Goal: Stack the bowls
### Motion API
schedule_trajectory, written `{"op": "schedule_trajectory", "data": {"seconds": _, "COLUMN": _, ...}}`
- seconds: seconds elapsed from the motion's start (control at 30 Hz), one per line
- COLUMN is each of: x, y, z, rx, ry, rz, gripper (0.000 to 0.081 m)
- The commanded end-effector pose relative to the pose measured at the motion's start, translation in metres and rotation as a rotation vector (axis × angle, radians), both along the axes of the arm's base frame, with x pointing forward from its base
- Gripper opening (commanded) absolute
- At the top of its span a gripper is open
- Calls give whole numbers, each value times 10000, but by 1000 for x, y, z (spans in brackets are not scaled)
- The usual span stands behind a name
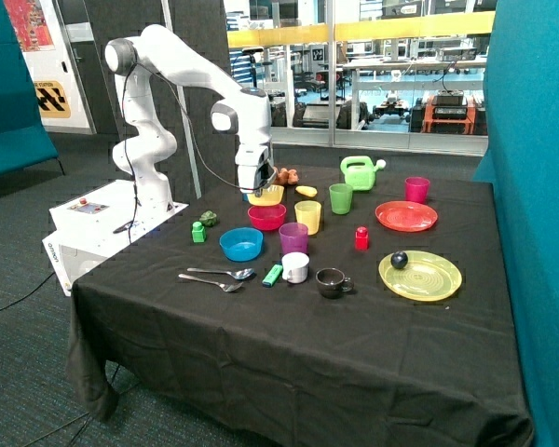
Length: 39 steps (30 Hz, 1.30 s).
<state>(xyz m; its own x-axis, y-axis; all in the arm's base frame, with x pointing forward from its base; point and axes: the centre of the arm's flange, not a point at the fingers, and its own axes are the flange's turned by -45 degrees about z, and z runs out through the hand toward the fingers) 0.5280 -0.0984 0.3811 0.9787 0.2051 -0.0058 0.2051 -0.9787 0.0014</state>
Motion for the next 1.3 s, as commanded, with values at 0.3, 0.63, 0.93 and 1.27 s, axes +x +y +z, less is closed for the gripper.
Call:
{"op": "schedule_trajectory", "data": {"seconds": 0.3, "x": 6, "y": -5, "z": -25, "rx": 26, "ry": -54, "rz": -37, "gripper": 0}}
{"op": "schedule_trajectory", "data": {"seconds": 0.63, "x": 13, "y": 3, "z": -38, "rx": 26, "ry": -54, "rz": 47, "gripper": 0}}
{"op": "schedule_trajectory", "data": {"seconds": 0.93, "x": 13, "y": 6, "z": -49, "rx": 26, "ry": -54, "rz": 14, "gripper": 0}}
{"op": "schedule_trajectory", "data": {"seconds": 1.27, "x": 12, "y": 3, "z": -55, "rx": 26, "ry": -54, "rz": -64, "gripper": 0}}
